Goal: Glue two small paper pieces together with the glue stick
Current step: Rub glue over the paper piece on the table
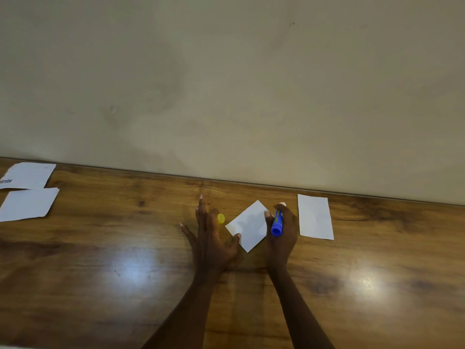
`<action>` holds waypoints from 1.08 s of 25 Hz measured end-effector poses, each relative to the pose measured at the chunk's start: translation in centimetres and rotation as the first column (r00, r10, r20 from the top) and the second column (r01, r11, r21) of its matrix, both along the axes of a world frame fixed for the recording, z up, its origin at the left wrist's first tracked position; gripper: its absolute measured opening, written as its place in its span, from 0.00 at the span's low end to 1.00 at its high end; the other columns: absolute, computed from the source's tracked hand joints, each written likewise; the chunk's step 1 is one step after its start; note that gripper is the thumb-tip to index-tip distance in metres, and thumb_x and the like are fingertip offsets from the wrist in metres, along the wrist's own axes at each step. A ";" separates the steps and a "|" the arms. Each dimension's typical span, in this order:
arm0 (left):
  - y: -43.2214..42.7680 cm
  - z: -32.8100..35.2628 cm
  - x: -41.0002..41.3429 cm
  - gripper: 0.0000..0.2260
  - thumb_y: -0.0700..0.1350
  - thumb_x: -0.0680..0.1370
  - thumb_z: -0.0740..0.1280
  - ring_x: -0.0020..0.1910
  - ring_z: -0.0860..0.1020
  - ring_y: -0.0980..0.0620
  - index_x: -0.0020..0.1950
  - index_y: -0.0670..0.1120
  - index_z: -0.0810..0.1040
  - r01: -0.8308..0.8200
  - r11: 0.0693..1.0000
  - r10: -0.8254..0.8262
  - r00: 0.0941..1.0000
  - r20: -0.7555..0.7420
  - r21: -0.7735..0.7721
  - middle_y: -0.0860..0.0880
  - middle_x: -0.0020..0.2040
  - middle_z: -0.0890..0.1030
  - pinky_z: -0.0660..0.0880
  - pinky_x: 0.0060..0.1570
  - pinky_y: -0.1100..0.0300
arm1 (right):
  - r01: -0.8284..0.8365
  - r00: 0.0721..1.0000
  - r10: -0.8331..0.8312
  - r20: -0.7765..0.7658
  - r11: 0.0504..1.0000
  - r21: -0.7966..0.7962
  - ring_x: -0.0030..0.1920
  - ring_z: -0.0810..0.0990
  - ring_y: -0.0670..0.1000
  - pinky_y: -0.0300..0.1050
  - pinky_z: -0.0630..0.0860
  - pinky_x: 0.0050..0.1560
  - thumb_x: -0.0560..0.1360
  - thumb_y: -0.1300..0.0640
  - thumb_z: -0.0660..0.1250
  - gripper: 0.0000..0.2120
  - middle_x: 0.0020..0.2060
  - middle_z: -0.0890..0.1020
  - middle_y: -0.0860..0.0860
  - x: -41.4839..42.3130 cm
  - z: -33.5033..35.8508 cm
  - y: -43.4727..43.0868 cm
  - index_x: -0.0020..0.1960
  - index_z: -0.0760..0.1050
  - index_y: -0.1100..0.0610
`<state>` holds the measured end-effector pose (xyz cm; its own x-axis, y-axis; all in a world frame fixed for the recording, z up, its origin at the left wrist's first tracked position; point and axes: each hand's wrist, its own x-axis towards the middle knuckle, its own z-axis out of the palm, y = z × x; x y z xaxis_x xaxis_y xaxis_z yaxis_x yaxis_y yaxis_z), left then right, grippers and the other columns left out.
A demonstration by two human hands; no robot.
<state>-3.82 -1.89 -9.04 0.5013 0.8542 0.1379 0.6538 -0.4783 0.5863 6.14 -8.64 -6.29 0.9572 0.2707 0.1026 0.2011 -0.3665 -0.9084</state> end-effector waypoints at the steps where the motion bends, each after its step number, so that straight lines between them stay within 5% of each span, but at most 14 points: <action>1: 0.0 0.0 0.0 0.32 0.53 0.65 0.71 0.74 0.53 0.39 0.64 0.44 0.65 -0.004 1.000 0.004 1.000 -0.003 0.003 0.48 0.74 0.45 0.40 0.66 0.33 | 0.051 0.998 -0.049 -0.045 0.997 0.051 0.50 0.76 0.59 0.45 0.72 0.49 0.72 0.60 0.67 0.14 0.53 0.76 0.64 0.1 0.2 0.2 0.56 0.72 0.64; 5: 0.0 0.0 0.1 0.32 0.55 0.63 0.68 0.73 0.54 0.39 0.63 0.48 0.61 -0.008 1.000 0.008 1.000 -0.009 0.012 0.46 0.75 0.48 0.40 0.66 0.34 | 0.156 0.986 -0.152 -0.064 0.986 0.058 0.48 0.70 0.50 0.23 0.68 0.40 0.72 0.60 0.66 0.15 0.55 0.74 0.64 0.7 0.4 0.1 0.57 0.70 0.63; 7: 0.0 -0.1 0.1 0.32 0.56 0.63 0.68 0.73 0.55 0.38 0.63 0.48 0.61 -0.015 1.000 0.015 1.000 -0.018 0.018 0.45 0.75 0.49 0.39 0.65 0.34 | 0.149 0.986 -0.141 -0.093 0.985 0.083 0.49 0.71 0.52 0.27 0.69 0.44 0.70 0.60 0.68 0.18 0.55 0.73 0.63 0.6 0.5 0.3 0.57 0.69 0.63; 10: -0.1 -0.1 0.3 0.32 0.56 0.64 0.66 0.74 0.54 0.40 0.64 0.45 0.66 -0.022 1.000 0.022 0.999 -0.045 0.017 0.47 0.75 0.48 0.39 0.66 0.34 | 0.190 0.961 -0.153 -0.229 0.970 0.150 0.56 0.72 0.60 0.52 0.75 0.55 0.65 0.62 0.73 0.25 0.57 0.73 0.61 -0.1 0.5 0.8 0.59 0.67 0.61; 12: -0.1 -0.1 0.3 0.31 0.56 0.64 0.67 0.74 0.54 0.40 0.64 0.45 0.67 -0.022 0.999 0.024 0.998 -0.051 0.026 0.47 0.75 0.48 0.39 0.67 0.34 | 0.235 0.942 -0.170 -0.288 0.950 0.208 0.56 0.72 0.60 0.56 0.75 0.57 0.62 0.63 0.75 0.29 0.57 0.72 0.60 -1.0 0.4 0.9 0.59 0.67 0.60; 15: 0.0 -0.2 0.2 0.31 0.53 0.66 0.70 0.74 0.53 0.40 0.64 0.44 0.66 -0.005 1.000 0.006 0.998 -0.058 0.028 0.49 0.73 0.44 0.39 0.67 0.34 | 0.205 0.946 -0.118 -0.300 0.939 0.276 0.57 0.72 0.56 0.54 0.76 0.56 0.61 0.66 0.76 0.32 0.58 0.70 0.57 -2.3 -0.1 0.8 0.61 0.65 0.60; 20: -0.1 0.0 0.2 0.31 0.52 0.66 0.71 0.74 0.53 0.40 0.65 0.44 0.67 0.002 1.000 -0.002 0.996 -0.090 -0.002 0.44 0.75 0.49 0.42 0.67 0.32 | 0.158 0.979 -0.133 -0.156 0.973 0.166 0.58 0.72 0.60 0.48 0.72 0.57 0.64 0.72 0.70 0.26 0.58 0.72 0.63 -3.1 -0.5 1.2 0.60 0.67 0.64; 24: -0.1 0.2 0.1 0.34 0.62 0.67 0.65 0.75 0.51 0.42 0.66 0.45 0.65 0.002 1.000 -0.001 0.998 -0.060 0.017 0.47 0.75 0.46 0.34 0.67 0.37 | 0.130 0.985 -0.109 -0.132 0.978 0.164 0.57 0.73 0.60 0.45 0.71 0.54 0.68 0.71 0.68 0.23 0.57 0.74 0.64 -1.0 0.3 1.4 0.60 0.66 0.65; 27: -0.2 0.4 0.2 0.36 0.65 0.66 0.61 0.75 0.49 0.42 0.68 0.45 0.64 -0.008 1.000 0.008 1.000 -0.022 0.010 0.50 0.73 0.41 0.32 0.66 0.38 | -0.046 0.991 0.058 -0.124 0.994 0.101 0.54 0.74 0.58 0.44 0.71 0.53 0.68 0.71 0.67 0.23 0.56 0.74 0.62 1.5 1.2 1.4 0.61 0.65 0.65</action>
